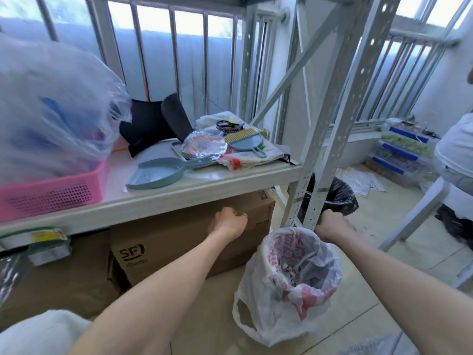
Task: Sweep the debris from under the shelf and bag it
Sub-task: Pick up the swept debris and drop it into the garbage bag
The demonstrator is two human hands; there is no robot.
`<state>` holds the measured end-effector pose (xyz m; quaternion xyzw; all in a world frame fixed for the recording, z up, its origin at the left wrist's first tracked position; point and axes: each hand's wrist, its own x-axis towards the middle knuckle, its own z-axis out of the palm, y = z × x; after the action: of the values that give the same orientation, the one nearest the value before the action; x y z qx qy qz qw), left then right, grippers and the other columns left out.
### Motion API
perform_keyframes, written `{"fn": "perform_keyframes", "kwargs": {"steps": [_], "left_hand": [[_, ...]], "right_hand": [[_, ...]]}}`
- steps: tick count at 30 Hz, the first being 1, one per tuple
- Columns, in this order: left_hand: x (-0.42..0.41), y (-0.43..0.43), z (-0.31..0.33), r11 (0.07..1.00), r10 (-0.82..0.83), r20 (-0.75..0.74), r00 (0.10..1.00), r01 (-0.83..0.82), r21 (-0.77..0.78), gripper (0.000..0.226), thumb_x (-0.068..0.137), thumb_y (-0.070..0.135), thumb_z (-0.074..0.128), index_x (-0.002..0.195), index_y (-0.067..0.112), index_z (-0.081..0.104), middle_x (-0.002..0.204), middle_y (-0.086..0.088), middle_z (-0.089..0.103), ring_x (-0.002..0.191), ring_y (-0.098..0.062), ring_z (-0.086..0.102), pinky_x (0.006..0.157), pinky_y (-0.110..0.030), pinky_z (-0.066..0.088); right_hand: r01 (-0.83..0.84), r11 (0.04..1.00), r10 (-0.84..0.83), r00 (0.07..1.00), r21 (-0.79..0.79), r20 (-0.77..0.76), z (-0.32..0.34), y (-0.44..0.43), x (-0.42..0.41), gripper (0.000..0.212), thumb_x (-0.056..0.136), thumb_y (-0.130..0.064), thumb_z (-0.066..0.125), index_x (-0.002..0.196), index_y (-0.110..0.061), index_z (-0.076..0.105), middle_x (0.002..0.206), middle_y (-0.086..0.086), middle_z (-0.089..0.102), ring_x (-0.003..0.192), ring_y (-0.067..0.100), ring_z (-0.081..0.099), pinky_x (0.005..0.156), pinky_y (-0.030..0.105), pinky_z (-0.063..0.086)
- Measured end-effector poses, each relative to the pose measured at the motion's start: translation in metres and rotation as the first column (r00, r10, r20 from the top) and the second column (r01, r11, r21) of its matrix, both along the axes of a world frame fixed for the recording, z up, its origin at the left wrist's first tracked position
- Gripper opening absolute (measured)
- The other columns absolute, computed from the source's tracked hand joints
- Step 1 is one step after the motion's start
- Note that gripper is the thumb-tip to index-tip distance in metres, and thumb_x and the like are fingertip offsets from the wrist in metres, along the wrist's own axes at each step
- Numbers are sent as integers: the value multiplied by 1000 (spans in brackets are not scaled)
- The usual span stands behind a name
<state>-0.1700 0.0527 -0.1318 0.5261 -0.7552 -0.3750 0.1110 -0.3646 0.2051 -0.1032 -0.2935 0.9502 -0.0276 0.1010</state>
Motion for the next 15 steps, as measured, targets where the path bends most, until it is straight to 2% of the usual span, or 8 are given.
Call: {"fn": "perform_keyframes", "kwargs": {"steps": [2,4,6,8,10,11,13,15], "left_hand": [[11,-7,20,1000,-5,-22,1000,4,-21,48,88,52,53,124,20,61,123,-3,63,112,-25,59,94,-37,49],[24,-12,39,999,-20,-28,999,19,-36,44,88,52,53,117,19,63,110,-1,66,97,-21,62,83,-34,51],[35,-16,57,999,-28,-50,998,27,-38,41,89,51,54,111,18,64,102,1,65,88,-17,61,74,-32,50],[43,-20,72,1000,-7,-123,992,8,8,38,89,48,57,108,15,64,100,1,64,86,-16,59,74,-30,49],[48,-24,86,986,105,-268,958,-65,154,43,89,43,61,113,8,63,97,-2,65,81,-17,60,71,-30,50],[50,-26,94,957,188,-362,913,-88,275,47,89,40,62,121,5,61,98,-4,67,81,-19,63,71,-31,53],[54,-28,114,845,381,-524,762,-58,531,46,95,32,57,130,1,56,111,-11,66,91,-25,65,78,-34,54],[59,-31,130,717,563,-584,584,7,697,43,98,25,52,131,-1,50,120,-17,60,97,-27,61,83,-33,51]], "right_hand": [[-25,1000,25,1000,-12,-8,17,-9,8,7,87,-19,48,89,-12,47,92,10,55,82,30,55,68,33,44],[-56,998,55,998,-17,-30,33,-18,17,7,87,-15,46,81,-11,46,86,9,54,79,29,56,67,33,43],[-85,996,82,994,-30,-76,49,-28,26,7,91,-17,47,92,-10,48,88,8,52,79,28,53,66,32,43],[-119,992,112,987,-51,-117,64,-39,33,12,92,-18,46,99,-10,50,83,5,51,77,27,54,64,32,44],[-162,984,150,978,-74,-147,77,-51,38,14,90,-17,46,99,-10,52,84,7,54,76,28,56,63,31,45],[-177,980,162,975,-89,-154,84,-57,41,15,88,-17,47,100,-10,54,88,8,57,79,28,58,65,32,47],[-200,971,180,971,-128,-154,95,-69,46,16,87,-15,48,101,-10,55,91,9,57,83,28,60,73,34,53],[-227,966,205,965,-127,-160,104,-82,51,15,88,-15,49,101,-10,53,91,7,55,85,27,59,78,37,54]]}}
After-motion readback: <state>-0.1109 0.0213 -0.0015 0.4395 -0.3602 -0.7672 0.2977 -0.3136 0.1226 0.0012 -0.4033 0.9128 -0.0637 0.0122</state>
